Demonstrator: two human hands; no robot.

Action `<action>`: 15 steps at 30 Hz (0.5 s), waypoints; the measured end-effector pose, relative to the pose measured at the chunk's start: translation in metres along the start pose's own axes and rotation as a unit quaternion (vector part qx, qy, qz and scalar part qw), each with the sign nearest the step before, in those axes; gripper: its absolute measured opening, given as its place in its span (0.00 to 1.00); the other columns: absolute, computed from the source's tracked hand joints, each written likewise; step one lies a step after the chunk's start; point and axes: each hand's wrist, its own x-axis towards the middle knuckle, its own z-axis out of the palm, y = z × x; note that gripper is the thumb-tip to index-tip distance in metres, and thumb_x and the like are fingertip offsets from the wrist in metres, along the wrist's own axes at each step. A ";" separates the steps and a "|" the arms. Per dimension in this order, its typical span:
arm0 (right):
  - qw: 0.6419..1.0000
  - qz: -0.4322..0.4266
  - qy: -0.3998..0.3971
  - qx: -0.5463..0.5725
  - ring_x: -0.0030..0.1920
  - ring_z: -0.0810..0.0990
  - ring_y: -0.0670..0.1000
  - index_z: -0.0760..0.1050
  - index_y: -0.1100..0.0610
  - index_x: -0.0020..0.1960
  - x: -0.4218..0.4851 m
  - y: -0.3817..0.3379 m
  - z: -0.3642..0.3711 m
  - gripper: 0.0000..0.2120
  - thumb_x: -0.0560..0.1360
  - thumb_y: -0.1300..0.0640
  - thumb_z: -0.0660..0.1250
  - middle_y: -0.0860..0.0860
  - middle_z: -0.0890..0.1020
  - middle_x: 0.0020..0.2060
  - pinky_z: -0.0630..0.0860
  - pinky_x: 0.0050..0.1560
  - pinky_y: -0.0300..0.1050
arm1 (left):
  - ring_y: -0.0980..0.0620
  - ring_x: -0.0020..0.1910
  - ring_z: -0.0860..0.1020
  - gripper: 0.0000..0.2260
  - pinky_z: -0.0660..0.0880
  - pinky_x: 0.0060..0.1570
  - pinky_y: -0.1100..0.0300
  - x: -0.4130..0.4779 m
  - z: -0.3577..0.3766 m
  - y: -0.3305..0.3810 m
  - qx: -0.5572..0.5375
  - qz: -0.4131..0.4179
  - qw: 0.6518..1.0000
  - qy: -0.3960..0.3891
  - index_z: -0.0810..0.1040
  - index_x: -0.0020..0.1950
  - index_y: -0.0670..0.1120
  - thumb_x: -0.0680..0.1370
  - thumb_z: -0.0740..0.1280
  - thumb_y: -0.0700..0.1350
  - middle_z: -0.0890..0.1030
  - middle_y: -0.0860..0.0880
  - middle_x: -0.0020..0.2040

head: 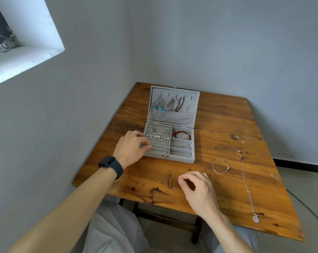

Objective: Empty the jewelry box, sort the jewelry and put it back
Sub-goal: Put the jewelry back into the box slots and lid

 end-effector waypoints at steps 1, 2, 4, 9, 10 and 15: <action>1.000 0.007 -0.008 0.013 0.53 0.75 0.42 0.82 0.43 0.49 0.003 -0.002 -0.001 0.04 0.77 0.50 0.69 0.35 0.78 0.47 0.67 0.52 0.33 | 0.52 0.65 0.70 0.08 0.72 0.60 0.51 0.006 -0.001 0.000 0.004 0.001 1.000 -0.022 0.85 0.53 0.56 0.79 0.68 0.56 0.76 0.53 0.64; 1.000 0.013 -0.011 0.023 0.54 0.75 0.41 0.82 0.42 0.49 0.005 -0.004 -0.003 0.04 0.77 0.50 0.69 0.34 0.78 0.47 0.67 0.51 0.31 | 0.52 0.66 0.69 0.09 0.72 0.61 0.51 0.012 -0.001 0.001 0.004 0.002 0.999 -0.045 0.84 0.54 0.56 0.79 0.68 0.56 0.75 0.53 0.65; 0.999 0.019 -0.010 0.041 0.55 0.75 0.40 0.81 0.42 0.49 0.010 -0.009 -0.004 0.04 0.77 0.50 0.69 0.34 0.78 0.48 0.67 0.52 0.30 | 0.51 0.68 0.68 0.08 0.71 0.63 0.49 0.021 0.000 0.003 0.000 0.009 0.996 -0.087 0.84 0.54 0.57 0.78 0.69 0.57 0.74 0.53 0.66; 0.997 0.018 0.003 0.076 0.55 0.75 0.39 0.83 0.43 0.49 0.022 -0.018 -0.011 0.04 0.77 0.49 0.69 0.34 0.79 0.48 0.71 0.52 0.34 | 0.50 0.71 0.64 0.08 0.67 0.66 0.47 0.034 0.004 0.016 0.015 0.008 0.989 -0.148 0.84 0.52 0.58 0.77 0.69 0.58 0.71 0.54 0.70; 0.996 0.018 0.005 0.083 0.56 0.76 0.39 0.83 0.42 0.49 0.024 -0.020 -0.013 0.04 0.77 0.50 0.69 0.34 0.79 0.48 0.72 0.52 0.35 | 0.50 0.71 0.63 0.08 0.67 0.67 0.47 0.036 0.005 0.018 0.027 0.002 0.988 -0.154 0.84 0.52 0.58 0.77 0.69 0.57 0.71 0.54 0.70; 0.995 0.000 0.016 0.099 0.55 0.78 0.42 0.83 0.44 0.49 0.037 -0.028 -0.023 0.04 0.77 0.50 0.70 0.35 0.80 0.48 0.75 0.52 0.39 | 0.49 0.74 0.59 0.08 0.62 0.68 0.46 0.040 0.008 0.025 0.077 -0.023 0.984 -0.159 0.84 0.49 0.55 0.77 0.68 0.56 0.67 0.52 0.74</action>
